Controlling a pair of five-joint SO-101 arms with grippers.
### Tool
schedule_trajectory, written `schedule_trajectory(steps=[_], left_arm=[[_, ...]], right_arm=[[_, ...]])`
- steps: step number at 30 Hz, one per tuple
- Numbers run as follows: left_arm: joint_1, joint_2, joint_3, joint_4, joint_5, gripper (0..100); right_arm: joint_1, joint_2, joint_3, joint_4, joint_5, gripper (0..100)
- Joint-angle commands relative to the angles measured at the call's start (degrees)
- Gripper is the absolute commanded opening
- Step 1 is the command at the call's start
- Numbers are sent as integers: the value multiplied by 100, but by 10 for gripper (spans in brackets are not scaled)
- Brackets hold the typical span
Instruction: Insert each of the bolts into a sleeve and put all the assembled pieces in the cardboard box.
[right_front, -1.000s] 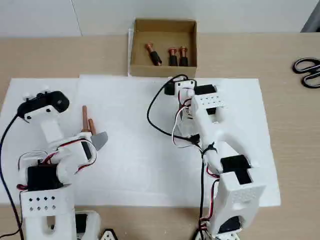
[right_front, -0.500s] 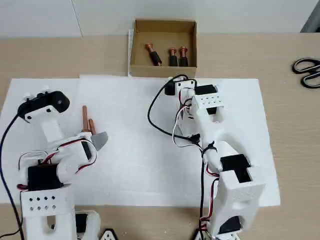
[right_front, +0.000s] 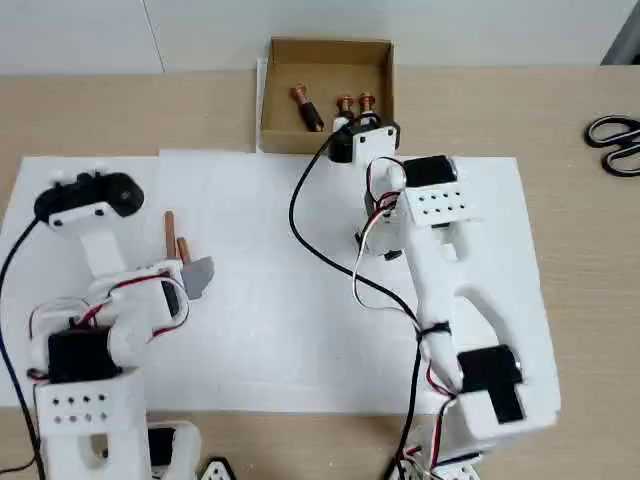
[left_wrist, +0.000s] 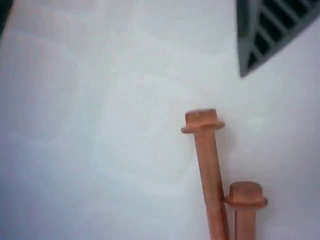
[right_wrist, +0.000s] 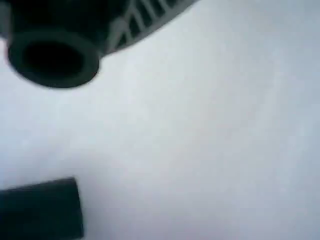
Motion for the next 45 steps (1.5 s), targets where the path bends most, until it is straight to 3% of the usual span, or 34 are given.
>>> schedule_trajectory(steps=[1,11,17,21,31,45], left_arm=[[-26,642,-488,-79,-53,299],[-791,4009,-2343,-35,-53,298],[-651,5248,-2835,-62,-88,241],[-378,5767,-3222,-70,-457,197],[-211,6796,-3591,-475,-492,174],[-79,6954,-3574,-862,-484,174]], right_arm=[[40,-479,-132,110,53,4],[48,-470,-132,110,53,4],[48,-470,-132,92,44,4],[40,-470,-132,75,26,4],[40,-470,-132,101,18,4],[22,-488,114,66,9,4]])
